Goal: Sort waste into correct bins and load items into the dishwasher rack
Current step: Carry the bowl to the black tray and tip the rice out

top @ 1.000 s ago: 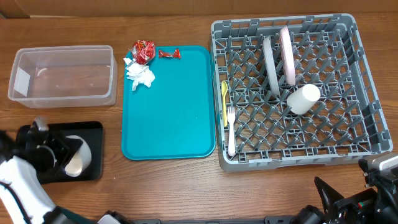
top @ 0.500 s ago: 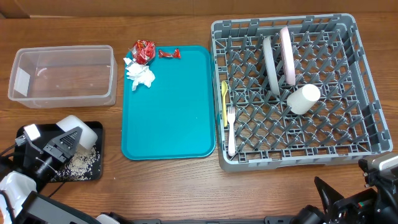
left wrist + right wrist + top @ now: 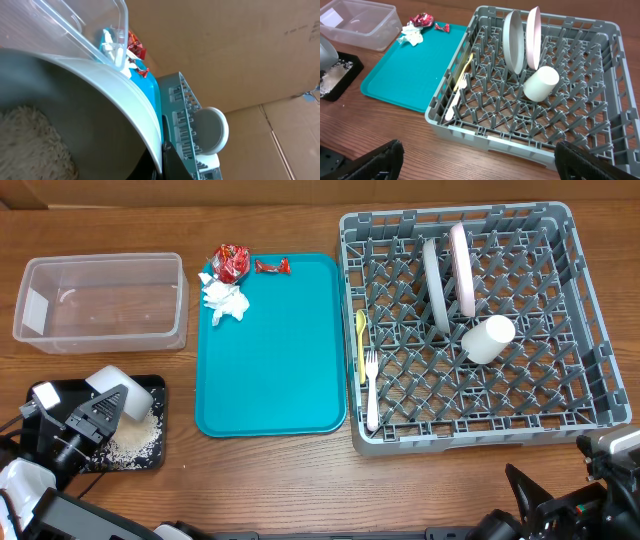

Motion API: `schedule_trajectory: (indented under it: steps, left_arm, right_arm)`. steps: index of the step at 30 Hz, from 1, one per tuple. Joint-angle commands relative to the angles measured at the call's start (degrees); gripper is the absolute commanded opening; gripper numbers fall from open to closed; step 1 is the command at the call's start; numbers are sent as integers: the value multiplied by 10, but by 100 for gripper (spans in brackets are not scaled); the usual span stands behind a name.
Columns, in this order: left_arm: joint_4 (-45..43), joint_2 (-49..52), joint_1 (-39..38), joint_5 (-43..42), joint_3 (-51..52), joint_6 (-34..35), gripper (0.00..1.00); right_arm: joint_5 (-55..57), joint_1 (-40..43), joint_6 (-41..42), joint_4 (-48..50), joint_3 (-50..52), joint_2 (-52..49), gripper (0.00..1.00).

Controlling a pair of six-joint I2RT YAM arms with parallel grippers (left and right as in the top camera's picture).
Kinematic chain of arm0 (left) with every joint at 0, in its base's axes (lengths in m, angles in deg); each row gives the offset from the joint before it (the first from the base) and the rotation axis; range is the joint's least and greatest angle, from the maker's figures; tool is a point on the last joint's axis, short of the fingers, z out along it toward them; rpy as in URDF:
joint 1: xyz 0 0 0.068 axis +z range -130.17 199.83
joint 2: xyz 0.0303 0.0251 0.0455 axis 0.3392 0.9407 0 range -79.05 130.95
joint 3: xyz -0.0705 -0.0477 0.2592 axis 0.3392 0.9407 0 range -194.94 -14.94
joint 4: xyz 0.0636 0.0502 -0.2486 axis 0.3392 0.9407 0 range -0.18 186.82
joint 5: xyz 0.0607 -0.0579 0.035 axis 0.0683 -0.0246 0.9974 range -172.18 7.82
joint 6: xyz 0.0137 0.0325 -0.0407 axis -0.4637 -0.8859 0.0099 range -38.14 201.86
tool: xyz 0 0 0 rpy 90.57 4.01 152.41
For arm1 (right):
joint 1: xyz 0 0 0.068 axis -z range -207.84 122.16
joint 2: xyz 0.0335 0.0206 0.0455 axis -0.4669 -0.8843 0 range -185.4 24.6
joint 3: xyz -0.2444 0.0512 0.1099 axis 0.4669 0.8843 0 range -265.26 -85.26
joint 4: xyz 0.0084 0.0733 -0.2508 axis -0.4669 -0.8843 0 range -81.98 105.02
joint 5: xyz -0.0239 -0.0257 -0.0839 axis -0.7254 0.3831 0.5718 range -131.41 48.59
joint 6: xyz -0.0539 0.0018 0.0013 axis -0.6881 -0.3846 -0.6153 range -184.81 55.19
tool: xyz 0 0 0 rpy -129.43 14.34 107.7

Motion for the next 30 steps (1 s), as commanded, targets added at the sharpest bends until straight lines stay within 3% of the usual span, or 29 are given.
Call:
schedule_trajectory:
  steps: [1,3,9,30]
  left_arm:
    - [2,5,4,-36,1,-5,4]
    - [-1,5,5,1,1,-9,4]
    - [23,7,4,-26,1,-23,4]
    - [31,7,4,-4,1,-24,4]
  right_arm:
    - [3,1,0,3,-1,-2,100]
    - [3,1,0,2,-1,-2,100]
    - [3,1,0,2,-1,-2,100]
    - [3,1,0,2,-1,-2,100]
